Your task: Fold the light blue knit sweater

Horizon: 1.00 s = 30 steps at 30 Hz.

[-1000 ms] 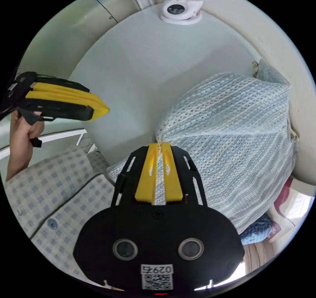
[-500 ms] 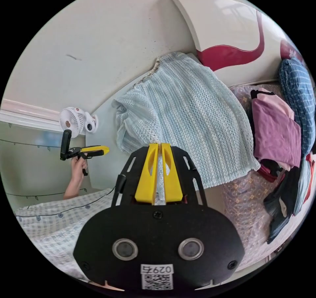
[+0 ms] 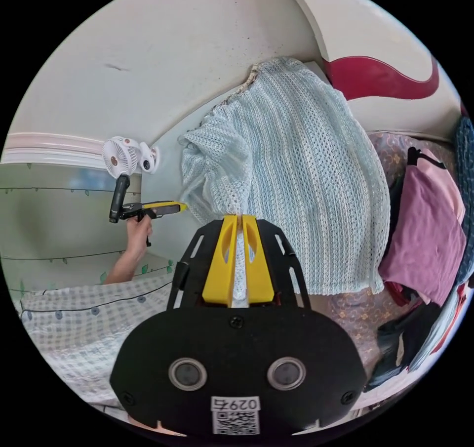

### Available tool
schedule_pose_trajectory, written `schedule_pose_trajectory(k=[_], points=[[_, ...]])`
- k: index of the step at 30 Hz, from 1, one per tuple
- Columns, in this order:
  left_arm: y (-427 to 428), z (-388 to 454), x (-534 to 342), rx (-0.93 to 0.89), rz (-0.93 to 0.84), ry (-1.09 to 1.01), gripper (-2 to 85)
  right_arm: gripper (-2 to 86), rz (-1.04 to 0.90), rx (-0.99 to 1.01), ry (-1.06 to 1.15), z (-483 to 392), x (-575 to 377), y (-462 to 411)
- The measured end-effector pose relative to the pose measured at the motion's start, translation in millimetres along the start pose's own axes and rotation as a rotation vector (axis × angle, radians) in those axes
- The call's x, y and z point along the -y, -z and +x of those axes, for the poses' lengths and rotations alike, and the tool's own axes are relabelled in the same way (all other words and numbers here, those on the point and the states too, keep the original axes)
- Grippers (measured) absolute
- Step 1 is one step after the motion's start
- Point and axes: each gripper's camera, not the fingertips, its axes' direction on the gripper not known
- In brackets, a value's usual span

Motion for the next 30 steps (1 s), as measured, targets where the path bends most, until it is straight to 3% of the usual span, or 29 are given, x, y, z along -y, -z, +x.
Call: schedule_pose_trajectory(k=[4, 8, 10, 11, 13, 16, 19, 23, 27, 28, 30], points=[[72.2, -19.0, -50.4, 0.104, 0.15, 0.172, -0.9, 1.0, -0.089, 0.125, 0.097, 8.3, 13.9, -10.6], [165.9, -30.7, -124.1, 0.183, 0.284, 0.317, -1.0, 1.7, -0.299, 0.46, 0.282, -26.1, 27.7, -55.5], [183.3, -31.1, -140.7, 0.211, 0.255, 0.381, -1.0, 2.4, -0.433, 0.513, 0.374, -54.8, 26.9, -83.7], [182.3, -35.1, -143.4, 0.217, 0.144, 0.421, -1.0, 3.4, -0.531, 0.525, 0.448, -76.5, 22.8, -100.5], [177.6, -40.6, -148.4, 0.236, 0.013, 0.467, -1.0, 5.8, -0.628, 0.504, 0.521, -100.9, 16.6, -112.7], [193.4, -30.7, -167.2, 0.284, 0.07, 0.537, -1.0, 7.1, -0.554, 0.431, 0.501, -97.0, 17.7, -94.7], [210.6, -6.0, -173.1, 0.333, 0.144, 0.556, -1.0, 3.2, -0.409, 0.35, 0.352, -46.1, 25.9, -60.3], [204.6, 47.8, -137.0, 0.35, 0.221, 0.387, -1.0, 0.3, -0.238, 0.141, 0.117, 32.8, 26.6, -20.6], [117.5, 103.3, -55.2, 0.093, -0.024, 0.086, -1.0, -0.3, -0.264, -0.06, -0.025, 60.4, 14.9, -27.1], [103.4, 114.0, -45.8, 0.114, -0.072, 0.049, -1.0, -0.4, -0.273, -0.088, -0.035, 59.7, 11.0, -31.1], [56.4, 153.2, -21.5, 0.339, -0.253, -0.05, -1.0, -0.5, -0.314, -0.178, -0.019, 45.9, -10.1, -47.6]])
